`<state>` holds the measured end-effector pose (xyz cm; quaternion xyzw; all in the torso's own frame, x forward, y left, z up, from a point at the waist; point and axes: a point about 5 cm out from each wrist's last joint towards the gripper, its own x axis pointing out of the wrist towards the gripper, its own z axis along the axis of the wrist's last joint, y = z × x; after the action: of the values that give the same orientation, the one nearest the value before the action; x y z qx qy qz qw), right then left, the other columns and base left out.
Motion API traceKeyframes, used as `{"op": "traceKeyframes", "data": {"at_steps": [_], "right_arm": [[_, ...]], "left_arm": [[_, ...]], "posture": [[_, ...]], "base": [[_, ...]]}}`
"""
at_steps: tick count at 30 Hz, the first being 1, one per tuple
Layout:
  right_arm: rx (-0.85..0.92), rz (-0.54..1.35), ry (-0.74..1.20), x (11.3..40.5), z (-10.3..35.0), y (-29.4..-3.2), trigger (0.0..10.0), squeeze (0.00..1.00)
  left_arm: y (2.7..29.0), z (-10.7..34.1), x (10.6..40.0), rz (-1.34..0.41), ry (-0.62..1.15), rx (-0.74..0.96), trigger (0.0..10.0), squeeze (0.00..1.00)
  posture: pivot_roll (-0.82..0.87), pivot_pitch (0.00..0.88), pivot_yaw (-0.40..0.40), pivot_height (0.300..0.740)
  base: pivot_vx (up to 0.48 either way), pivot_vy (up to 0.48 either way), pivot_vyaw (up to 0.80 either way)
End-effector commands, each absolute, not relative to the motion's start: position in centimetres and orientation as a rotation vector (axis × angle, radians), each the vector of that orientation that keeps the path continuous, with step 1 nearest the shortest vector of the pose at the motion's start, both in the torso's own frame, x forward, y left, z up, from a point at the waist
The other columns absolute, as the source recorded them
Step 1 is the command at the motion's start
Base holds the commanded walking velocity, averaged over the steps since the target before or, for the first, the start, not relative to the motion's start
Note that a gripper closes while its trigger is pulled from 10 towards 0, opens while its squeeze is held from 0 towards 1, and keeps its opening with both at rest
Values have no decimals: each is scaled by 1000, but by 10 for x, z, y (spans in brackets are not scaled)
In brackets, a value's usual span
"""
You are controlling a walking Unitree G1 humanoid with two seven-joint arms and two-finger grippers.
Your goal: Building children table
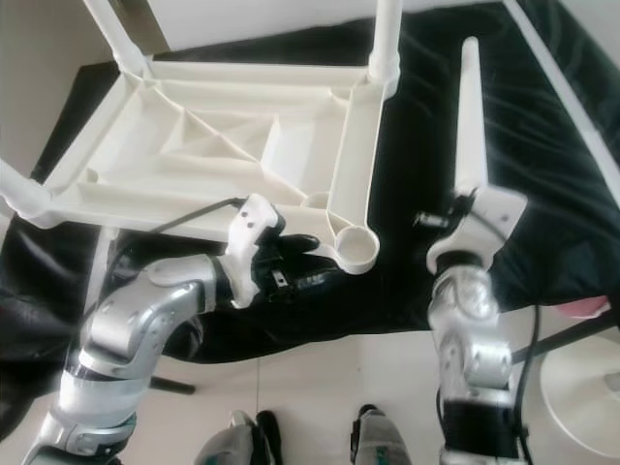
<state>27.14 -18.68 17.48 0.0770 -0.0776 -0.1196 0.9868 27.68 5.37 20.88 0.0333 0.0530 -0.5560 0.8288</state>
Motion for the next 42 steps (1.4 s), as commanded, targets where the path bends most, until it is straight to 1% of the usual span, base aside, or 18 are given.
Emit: {"op": "traceKeyframes", "data": {"at_steps": [1,4,5,15,19,20,21,25,31,35,37,42], "right_arm": [[139,-258,-51,261,157,-184,10000,0],[132,-266,-23,256,153,-184,10000,0],[126,-278,1,252,150,-184,10000,1000],[71,-272,10,247,149,-184,10000,1000],[37,-259,-7,238,148,-177,10000,1000],[15,-236,-23,234,147,-173,10000,827],[2,-222,-42,229,146,-171,10000,0],[0,-190,-76,216,141,-165,10000,0],[13,-187,-100,211,142,-164,10000,0],[-34,-185,-132,206,147,-166,10000,0],[-91,-191,-212,201,161,-168,10000,0],[-108,-190,-288,207,179,-170,10000,0]], "left_arm": [[58,209,278,-1161,102,80,10000,0],[60,209,279,-1150,102,84,10000,0],[63,209,280,-1141,103,88,10000,0],[65,208,280,-1133,106,92,10000,0],[66,209,281,-1132,107,94,10000,0],[67,209,281,-1131,107,94,10000,0],[67,209,281,-1129,106,95,10000,0],[68,209,281,-1125,105,95,10000,0],[69,210,282,-1124,105,96,10000,0],[69,211,283,-1127,103,100,10000,0],[70,213,284,-1127,101,104,10000,0],[71,213,284,-1132,101,108,10000,0]], "posture": [[-44,184,46,740],[-44,181,45,740],[-43,183,43,740],[-41,185,46,740],[-38,186,46,740],[-38,185,45,740],[-38,186,46,740],[-36,187,50,740],[-39,187,56,740],[-39,183,67,740],[-39,183,71,740],[-44,182,79,740]], "base": [[0,0,0],[0,0,0],[0,0,0],[0,0,0],[0,0,0],[0,0,0],[0,0,0],[0,0,0],[0,0,0],[0,0,0],[0,0,0],[0,0,0]]}}
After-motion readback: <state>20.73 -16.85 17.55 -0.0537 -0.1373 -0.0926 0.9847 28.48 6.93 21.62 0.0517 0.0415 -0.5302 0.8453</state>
